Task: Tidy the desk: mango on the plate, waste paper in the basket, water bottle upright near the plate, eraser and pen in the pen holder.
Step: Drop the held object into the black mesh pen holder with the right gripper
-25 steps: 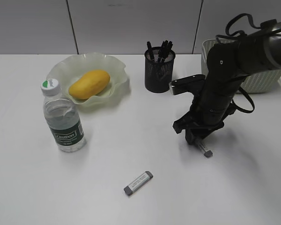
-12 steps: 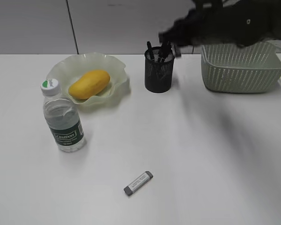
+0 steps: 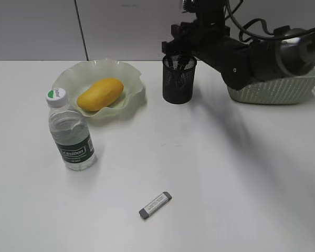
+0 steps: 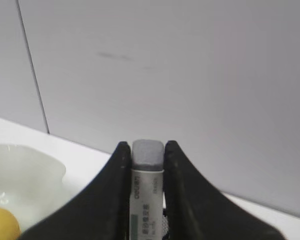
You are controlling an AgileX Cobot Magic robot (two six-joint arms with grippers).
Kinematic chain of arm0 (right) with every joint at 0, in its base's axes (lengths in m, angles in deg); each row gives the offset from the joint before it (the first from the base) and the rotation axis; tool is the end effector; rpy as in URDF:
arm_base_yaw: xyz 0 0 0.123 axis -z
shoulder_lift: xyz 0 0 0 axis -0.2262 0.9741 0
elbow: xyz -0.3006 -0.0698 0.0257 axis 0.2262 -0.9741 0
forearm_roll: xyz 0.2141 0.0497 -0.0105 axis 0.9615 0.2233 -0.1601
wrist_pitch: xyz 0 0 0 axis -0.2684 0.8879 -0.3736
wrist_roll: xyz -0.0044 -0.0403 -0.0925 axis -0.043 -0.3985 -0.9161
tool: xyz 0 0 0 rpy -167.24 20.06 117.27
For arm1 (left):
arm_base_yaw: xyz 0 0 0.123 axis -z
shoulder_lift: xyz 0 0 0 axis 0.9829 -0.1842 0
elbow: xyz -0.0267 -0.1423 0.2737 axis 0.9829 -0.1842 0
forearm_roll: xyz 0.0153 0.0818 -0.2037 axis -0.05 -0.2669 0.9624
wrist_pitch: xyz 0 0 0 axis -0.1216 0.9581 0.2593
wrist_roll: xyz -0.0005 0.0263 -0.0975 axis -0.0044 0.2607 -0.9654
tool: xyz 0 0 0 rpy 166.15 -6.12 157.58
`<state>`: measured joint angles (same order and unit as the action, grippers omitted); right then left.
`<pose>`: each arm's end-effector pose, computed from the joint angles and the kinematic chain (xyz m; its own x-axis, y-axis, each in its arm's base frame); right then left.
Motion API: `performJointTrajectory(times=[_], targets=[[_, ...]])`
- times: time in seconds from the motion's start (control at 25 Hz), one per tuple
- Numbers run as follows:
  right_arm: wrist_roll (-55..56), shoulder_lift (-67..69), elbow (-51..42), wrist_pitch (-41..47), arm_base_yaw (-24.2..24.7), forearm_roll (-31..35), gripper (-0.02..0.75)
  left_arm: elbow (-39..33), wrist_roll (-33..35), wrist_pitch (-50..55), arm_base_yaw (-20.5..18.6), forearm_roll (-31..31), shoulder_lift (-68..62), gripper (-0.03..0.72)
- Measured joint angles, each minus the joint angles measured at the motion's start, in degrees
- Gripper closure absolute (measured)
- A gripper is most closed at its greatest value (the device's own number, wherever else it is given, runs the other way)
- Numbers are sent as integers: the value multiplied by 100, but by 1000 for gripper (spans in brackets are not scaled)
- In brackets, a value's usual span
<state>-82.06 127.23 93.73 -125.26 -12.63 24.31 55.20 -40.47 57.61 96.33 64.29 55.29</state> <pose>0.4379 0.2083 0.2115 -0.1002 -0.0545 -0.9935 -0.4150 0.9098 -0.0080 -0.0483 0.0284 0.2679 -0.4093 0.0143 -0.9123 0.1338 0.9900 -0.0445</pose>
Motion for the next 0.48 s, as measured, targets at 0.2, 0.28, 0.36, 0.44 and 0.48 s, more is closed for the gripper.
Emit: performJointTrajectory(times=[0.2,0.28,0.36,0.44,0.48], targets=[[0,-30,20,852,0,-5,331,0,0,0,0,0,0,407],[0,-272,20,1535,0,-5,235,0,0,0,0,0,0,423],[0,-787,20,2462,0,-5,204,0,0,0,0,0,0,437],[-11,-1374,49,3867,0,-98,206,0,0,0,0,0,0,443],[-18,-1692,68,4534,0,-149,220,0,0,0,0,0,0,445]])
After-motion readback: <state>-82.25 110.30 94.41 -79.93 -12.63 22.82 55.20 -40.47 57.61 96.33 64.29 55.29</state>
